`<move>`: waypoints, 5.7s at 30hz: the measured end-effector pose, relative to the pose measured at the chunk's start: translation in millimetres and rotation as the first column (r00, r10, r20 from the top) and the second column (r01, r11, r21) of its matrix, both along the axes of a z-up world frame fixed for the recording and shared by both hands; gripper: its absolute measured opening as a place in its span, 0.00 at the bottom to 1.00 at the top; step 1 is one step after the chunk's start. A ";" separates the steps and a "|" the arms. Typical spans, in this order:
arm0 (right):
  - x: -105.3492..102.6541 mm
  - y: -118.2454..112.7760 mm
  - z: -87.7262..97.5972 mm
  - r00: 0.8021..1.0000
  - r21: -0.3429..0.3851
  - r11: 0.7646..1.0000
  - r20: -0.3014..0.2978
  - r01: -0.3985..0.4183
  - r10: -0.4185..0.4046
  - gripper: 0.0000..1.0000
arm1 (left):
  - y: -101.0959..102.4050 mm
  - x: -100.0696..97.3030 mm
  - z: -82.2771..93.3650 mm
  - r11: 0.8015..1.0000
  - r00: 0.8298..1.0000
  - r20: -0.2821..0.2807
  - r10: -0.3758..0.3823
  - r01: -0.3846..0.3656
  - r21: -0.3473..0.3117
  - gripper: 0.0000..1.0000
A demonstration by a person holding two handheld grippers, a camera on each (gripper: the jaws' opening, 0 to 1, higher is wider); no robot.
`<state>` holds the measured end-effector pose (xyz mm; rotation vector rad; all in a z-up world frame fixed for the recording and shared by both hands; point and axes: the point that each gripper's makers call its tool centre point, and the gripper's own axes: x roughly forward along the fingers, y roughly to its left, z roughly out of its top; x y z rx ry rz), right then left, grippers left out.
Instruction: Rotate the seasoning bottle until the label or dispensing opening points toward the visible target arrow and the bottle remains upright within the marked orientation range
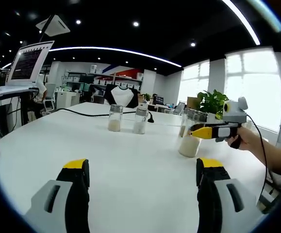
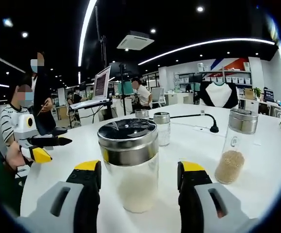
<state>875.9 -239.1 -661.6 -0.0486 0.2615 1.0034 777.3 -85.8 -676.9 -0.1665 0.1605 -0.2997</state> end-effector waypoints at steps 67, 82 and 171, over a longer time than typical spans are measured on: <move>-13.7 12.3 -11.6 0.955 0.038 0.954 0.018 -0.298 0.297 0.41 | -6.0 -1.3 -1.0 0.999 1.000 -0.008 -0.013 0.013 0.042 0.97; -12.0 12.2 -13.2 0.970 0.013 0.970 0.012 -0.244 0.244 0.41 | -7.4 -0.9 -0.1 0.998 1.000 0.002 -0.018 0.018 0.056 0.97; 0.9 7.3 -19.0 0.969 -0.032 0.968 0.022 0.248 -0.247 0.40 | -0.8 -3.0 -0.3 1.000 1.000 -0.005 -0.003 0.003 0.023 0.97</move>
